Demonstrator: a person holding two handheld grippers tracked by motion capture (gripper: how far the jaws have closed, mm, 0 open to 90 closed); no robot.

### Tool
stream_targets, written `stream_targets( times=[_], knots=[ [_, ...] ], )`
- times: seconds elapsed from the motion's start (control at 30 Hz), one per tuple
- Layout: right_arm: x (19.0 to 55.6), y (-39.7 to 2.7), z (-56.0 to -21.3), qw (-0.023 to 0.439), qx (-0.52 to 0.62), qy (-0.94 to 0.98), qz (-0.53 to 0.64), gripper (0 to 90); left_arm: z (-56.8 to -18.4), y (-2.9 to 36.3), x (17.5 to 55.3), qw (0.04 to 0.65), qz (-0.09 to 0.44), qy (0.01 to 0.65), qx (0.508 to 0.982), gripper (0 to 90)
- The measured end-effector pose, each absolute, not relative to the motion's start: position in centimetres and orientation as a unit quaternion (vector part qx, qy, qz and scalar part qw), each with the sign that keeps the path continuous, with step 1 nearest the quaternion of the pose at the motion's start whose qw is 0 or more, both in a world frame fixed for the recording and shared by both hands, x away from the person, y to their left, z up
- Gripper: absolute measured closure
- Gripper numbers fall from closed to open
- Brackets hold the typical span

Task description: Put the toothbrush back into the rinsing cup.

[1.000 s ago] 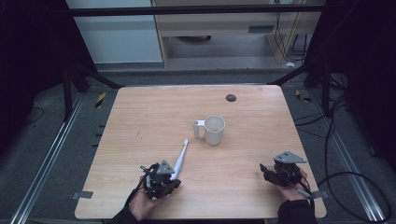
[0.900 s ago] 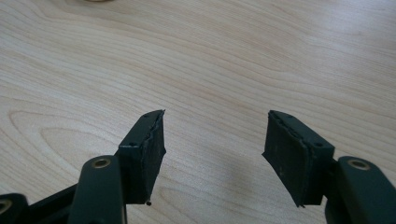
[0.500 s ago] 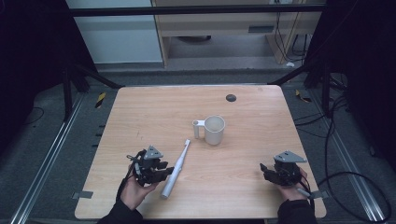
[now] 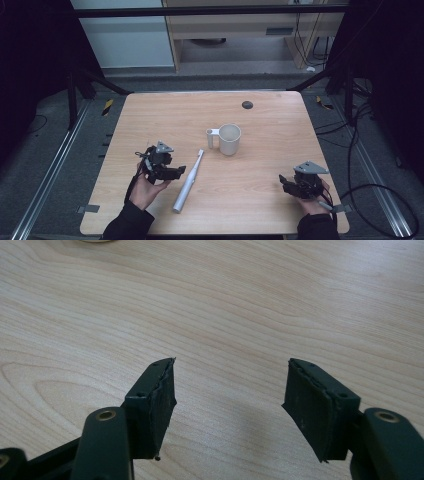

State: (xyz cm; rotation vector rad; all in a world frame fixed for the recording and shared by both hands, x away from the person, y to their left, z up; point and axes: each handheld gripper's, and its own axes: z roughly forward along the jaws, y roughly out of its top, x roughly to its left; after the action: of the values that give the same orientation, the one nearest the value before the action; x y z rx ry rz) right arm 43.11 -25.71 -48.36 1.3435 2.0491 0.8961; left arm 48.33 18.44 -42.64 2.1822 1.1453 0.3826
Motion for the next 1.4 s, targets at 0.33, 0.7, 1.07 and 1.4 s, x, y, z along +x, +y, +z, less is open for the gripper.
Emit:
stream_targets(
  times=[0.33,0.7,1.07,1.4],
  knots=[
    [43.2,-25.8,-48.4,0.262,0.497,0.759,0.33,36.6,-41.8,17.7,50.3,0.308,0.145,0.442,0.83,32.3],
    [43.3,-25.7,-48.4,0.257,0.498,0.76,0.33,36.5,-43.1,16.1,50.7,0.282,0.122,0.429,0.849,33.8],
    [43.4,-25.8,-48.5,0.256,0.496,0.761,0.329,36.5,-44.3,14.9,50.9,0.257,0.105,0.419,0.864,34.6],
    [43.4,-25.8,-48.6,0.255,0.496,0.763,0.328,36.4,-45.4,13.9,50.9,0.237,0.097,0.418,0.872,37.9]
  ],
)
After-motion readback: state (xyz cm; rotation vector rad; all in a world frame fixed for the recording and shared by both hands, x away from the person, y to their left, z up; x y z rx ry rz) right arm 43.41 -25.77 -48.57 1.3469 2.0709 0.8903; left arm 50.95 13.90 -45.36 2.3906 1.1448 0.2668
